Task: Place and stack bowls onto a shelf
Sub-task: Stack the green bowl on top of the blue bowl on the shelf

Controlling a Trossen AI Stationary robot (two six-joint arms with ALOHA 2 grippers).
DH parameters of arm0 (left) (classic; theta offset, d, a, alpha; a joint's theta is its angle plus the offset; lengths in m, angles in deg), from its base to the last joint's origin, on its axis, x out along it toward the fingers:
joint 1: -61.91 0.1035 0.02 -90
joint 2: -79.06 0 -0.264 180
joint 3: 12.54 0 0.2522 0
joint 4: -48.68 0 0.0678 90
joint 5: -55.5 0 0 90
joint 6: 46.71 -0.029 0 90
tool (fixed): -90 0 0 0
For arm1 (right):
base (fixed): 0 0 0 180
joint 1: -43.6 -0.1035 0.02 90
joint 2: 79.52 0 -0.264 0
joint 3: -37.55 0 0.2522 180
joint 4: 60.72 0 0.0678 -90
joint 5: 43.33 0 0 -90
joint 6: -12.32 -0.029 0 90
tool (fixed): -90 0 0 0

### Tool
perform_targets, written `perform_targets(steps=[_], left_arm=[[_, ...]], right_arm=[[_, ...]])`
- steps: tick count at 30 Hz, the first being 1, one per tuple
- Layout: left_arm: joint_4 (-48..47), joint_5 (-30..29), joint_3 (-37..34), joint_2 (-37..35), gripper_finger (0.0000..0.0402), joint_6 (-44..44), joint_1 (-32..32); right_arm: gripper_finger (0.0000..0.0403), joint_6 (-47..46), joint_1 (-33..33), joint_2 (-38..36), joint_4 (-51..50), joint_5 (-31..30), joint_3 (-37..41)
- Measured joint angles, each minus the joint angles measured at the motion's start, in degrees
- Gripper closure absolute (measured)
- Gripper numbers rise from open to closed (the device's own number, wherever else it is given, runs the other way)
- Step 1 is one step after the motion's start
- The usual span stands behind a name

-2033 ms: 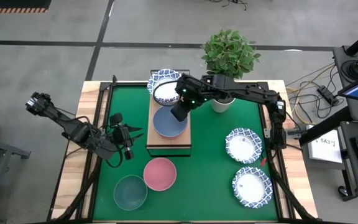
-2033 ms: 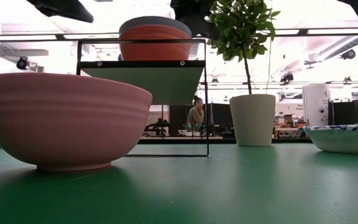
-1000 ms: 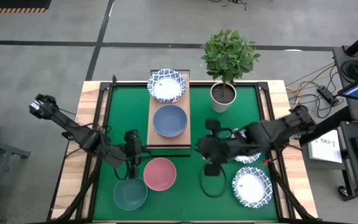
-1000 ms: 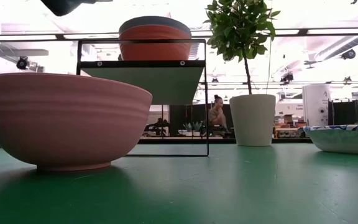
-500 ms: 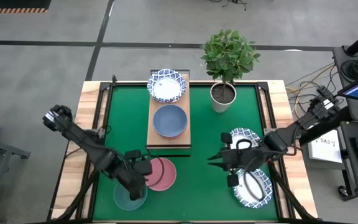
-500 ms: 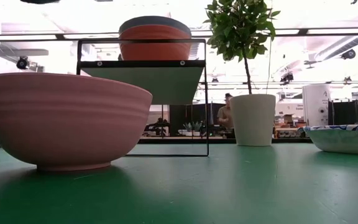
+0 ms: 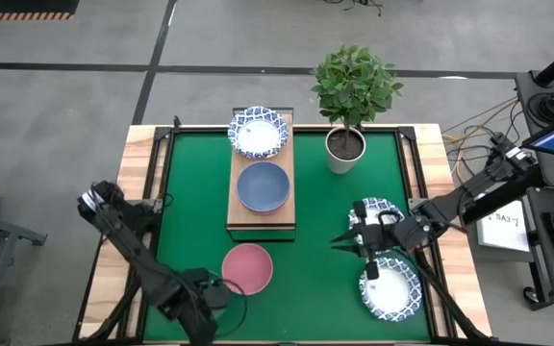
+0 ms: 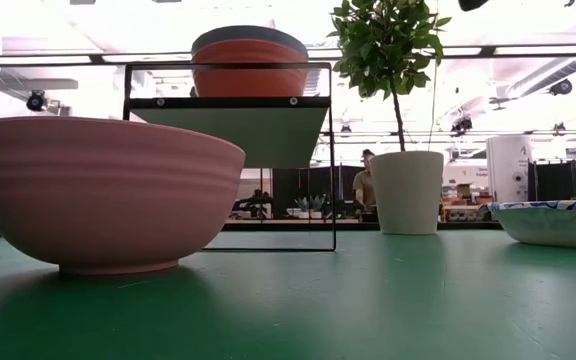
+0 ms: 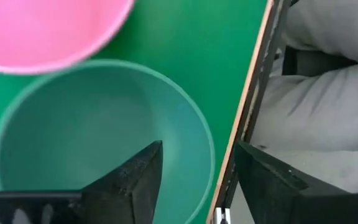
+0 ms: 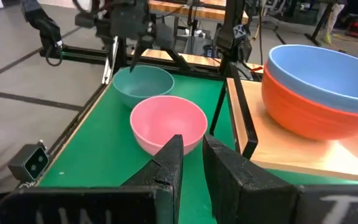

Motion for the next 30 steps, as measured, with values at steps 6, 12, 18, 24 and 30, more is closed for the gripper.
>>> perform_targets(steps=[6,12,18,24,30], left_arm=[[0.0,0.0,1.3,4.8,0.0219,3.9,-1.1],[0.2,0.0,0.9,7.2,0.0225,6.1,-1.1],[1.1,-0.2,0.8,8.9,0.0238,8.3,-1.2],[2.1,0.0,0.7,11.2,0.0293,9.4,-1.5],[2.3,2.8,0.7,11.1,0.0391,9.7,-1.8]], right_arm=[[0.0351,2.0,0.0,-0.6,0.1,0.0,0.4],[0.0351,2.3,0.0,0.0,0.0,0.0,0.4],[0.0351,2.4,0.0,0.1,-0.2,0.0,0.4],[0.0351,2.7,0.0,0.1,-0.3,0.0,0.4],[0.0351,2.4,0.0,0.1,-0.5,0.0,0.4]])
